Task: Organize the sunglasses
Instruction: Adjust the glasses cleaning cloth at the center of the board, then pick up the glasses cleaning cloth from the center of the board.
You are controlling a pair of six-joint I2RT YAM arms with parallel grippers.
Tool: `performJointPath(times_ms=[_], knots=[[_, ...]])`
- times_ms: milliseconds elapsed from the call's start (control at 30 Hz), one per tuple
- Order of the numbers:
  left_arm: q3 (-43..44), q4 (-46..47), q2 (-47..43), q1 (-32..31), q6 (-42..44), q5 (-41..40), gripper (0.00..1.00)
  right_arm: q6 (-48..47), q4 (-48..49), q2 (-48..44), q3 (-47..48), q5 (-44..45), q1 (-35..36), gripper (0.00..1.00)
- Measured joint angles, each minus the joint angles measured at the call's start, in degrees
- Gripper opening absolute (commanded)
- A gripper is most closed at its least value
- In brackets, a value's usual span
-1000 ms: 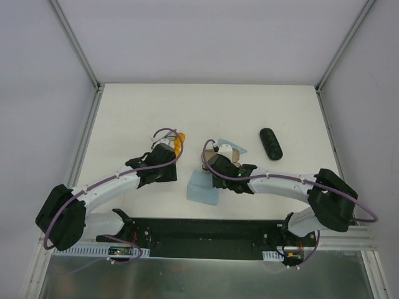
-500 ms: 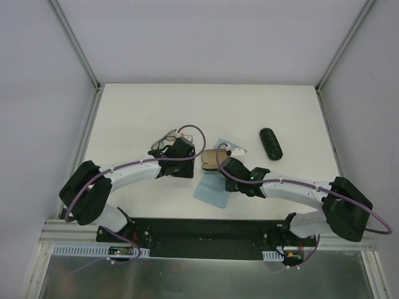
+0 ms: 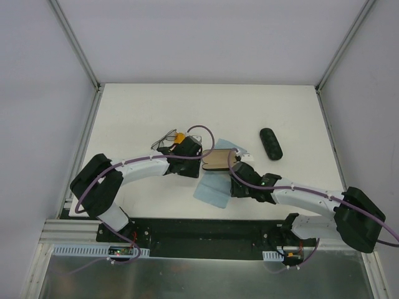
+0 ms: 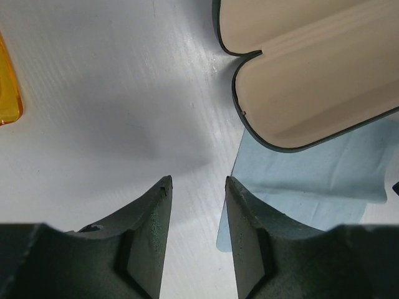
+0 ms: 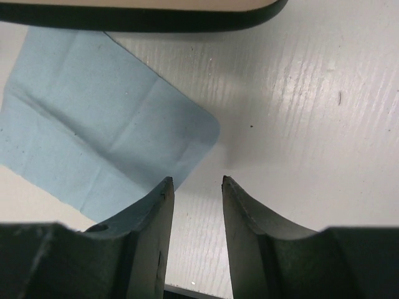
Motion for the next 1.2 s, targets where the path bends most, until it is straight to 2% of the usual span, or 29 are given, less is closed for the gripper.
performJointPath(times_ms=[233, 467, 600, 833, 1000, 1200], knots=[[-0.07, -0.04, -2.03, 0.0, 3.87, 0.48, 0.41, -1.9, 0.24, -4.85, -2.49, -3.1, -0.02, 0.4], [-2.56, 1.4, -5.31, -0.46, 8.31, 0.52, 0.45, -10.05, 2.38, -5.44, -2.58, -7.45, 2.38, 0.4], [-4.66, 3.32, -7.06, -1.11, 10.23, 0.39, 0.46, -14.82, 2.12, -3.52, -0.31, -6.8, 4.61, 0.4], [-10.27, 6.34, -15.1, -0.96, 11.39, 0.07, 0.47, -22.21, 3.06, 0.61, 1.55, -4.35, 6.97, 0.4], [-13.14, 8.24, -19.19, 1.46, 11.1, 1.36, 0.47, -24.92, 3.76, 3.39, 1.92, -3.76, 7.08, 0.4], [-16.11, 8.87, -21.22, 4.33, 10.69, 3.43, 0.47, -25.99, 4.09, 6.25, 2.64, -3.56, 7.21, 0.33]])
